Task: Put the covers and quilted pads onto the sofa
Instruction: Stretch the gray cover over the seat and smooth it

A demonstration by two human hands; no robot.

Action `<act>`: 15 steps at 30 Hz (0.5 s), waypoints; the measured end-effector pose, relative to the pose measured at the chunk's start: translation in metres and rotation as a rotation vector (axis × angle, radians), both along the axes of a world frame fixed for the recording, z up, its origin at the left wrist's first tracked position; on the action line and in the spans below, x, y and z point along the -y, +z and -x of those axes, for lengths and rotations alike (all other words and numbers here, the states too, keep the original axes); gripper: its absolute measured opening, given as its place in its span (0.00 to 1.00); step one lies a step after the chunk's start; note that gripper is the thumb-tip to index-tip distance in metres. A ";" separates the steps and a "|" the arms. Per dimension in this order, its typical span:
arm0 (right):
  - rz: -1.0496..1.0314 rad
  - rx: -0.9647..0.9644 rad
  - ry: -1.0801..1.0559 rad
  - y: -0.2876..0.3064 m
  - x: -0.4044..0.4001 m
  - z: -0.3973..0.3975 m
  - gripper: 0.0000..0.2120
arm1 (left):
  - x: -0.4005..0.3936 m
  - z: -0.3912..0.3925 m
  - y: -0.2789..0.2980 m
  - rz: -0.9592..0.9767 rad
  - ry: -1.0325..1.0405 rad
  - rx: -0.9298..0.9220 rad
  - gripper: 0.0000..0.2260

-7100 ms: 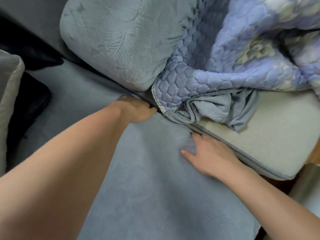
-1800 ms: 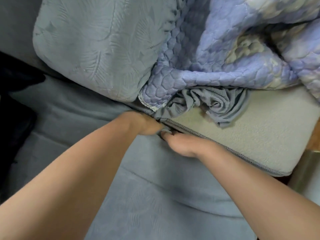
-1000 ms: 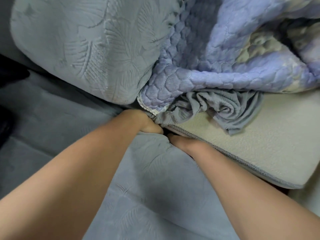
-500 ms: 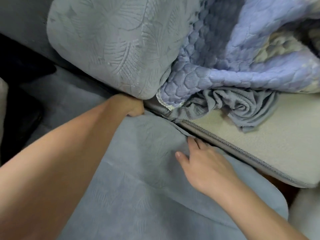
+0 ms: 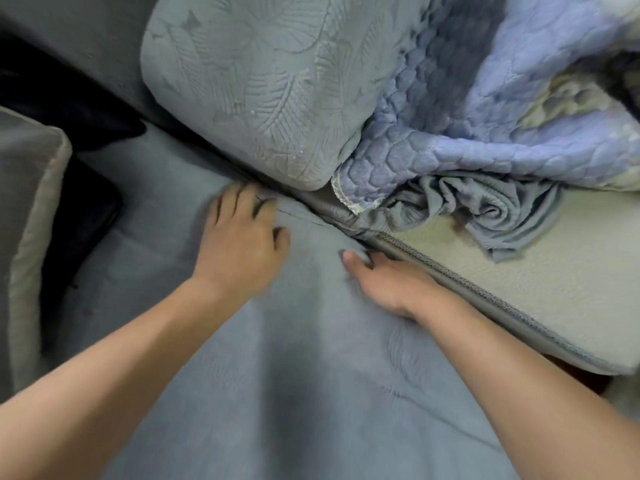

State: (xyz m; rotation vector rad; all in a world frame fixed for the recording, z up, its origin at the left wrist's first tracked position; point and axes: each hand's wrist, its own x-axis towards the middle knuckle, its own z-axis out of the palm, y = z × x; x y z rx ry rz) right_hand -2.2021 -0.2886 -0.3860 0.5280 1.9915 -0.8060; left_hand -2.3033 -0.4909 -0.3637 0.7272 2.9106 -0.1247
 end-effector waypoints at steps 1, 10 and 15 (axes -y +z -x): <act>0.045 0.010 -0.045 -0.003 -0.002 0.002 0.40 | 0.019 -0.013 0.009 -0.028 0.041 0.014 0.24; -0.184 -0.116 0.014 0.019 0.030 0.000 0.24 | 0.038 0.001 -0.030 0.066 0.153 0.194 0.34; 0.077 -0.780 0.135 0.042 0.101 0.062 0.22 | 0.081 -0.010 -0.030 -0.097 0.262 -0.060 0.27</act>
